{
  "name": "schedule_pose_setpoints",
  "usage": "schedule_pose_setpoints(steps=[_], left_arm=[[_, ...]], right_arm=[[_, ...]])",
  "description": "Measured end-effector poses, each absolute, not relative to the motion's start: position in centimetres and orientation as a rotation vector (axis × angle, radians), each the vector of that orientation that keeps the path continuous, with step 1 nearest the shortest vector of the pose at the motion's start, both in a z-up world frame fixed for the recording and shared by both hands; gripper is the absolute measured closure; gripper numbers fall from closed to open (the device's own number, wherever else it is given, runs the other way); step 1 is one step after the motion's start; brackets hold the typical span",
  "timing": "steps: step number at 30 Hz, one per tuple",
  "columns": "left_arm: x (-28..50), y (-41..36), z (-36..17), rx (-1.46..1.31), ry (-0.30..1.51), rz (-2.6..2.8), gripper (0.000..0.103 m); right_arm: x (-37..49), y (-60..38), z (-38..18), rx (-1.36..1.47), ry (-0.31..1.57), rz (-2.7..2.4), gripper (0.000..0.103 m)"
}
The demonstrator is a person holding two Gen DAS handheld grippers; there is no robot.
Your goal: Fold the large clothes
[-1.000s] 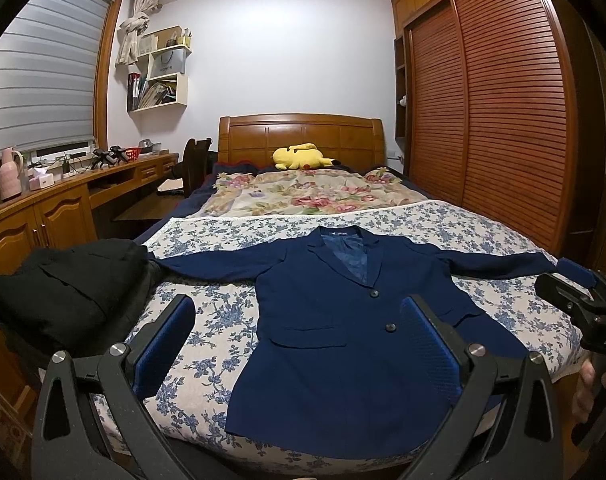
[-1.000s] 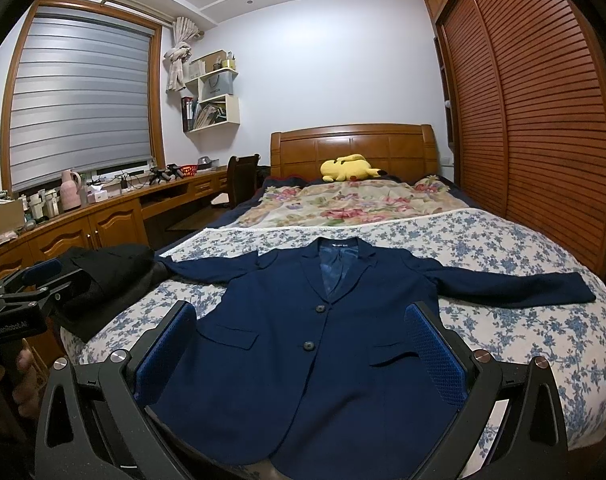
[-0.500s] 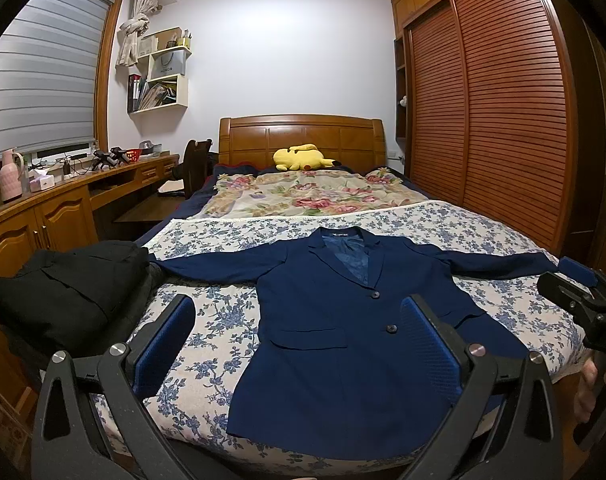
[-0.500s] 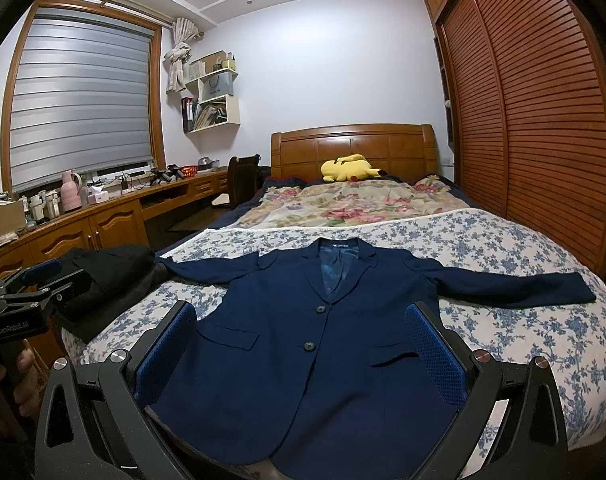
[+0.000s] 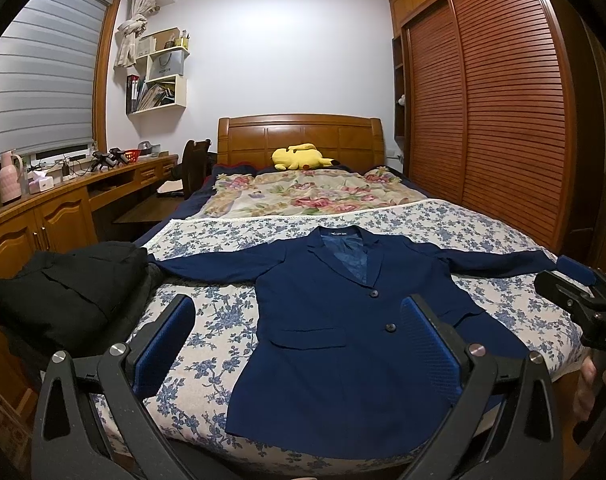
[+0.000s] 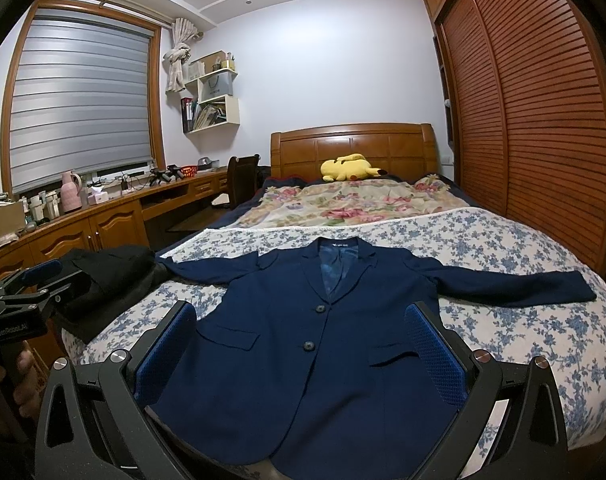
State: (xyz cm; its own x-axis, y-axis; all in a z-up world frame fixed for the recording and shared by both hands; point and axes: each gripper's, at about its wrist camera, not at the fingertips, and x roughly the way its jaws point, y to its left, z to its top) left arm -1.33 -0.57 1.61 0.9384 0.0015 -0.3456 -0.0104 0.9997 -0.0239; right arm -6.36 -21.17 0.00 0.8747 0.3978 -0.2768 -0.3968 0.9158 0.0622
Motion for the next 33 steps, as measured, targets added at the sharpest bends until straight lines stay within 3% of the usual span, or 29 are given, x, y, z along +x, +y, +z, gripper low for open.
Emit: schedule_pose_setpoints(steps=[19,33], left_arm=[[-1.3,-0.3,1.7,-0.027,0.362,0.006,0.000],[2.4,1.7,-1.7,-0.037,0.431,0.035,0.000]], right_arm=[[-6.3,-21.3,-0.1,0.006,0.300,0.418,0.000],[-3.0,-19.8,-1.7,-0.015,0.376,0.445,0.000]])
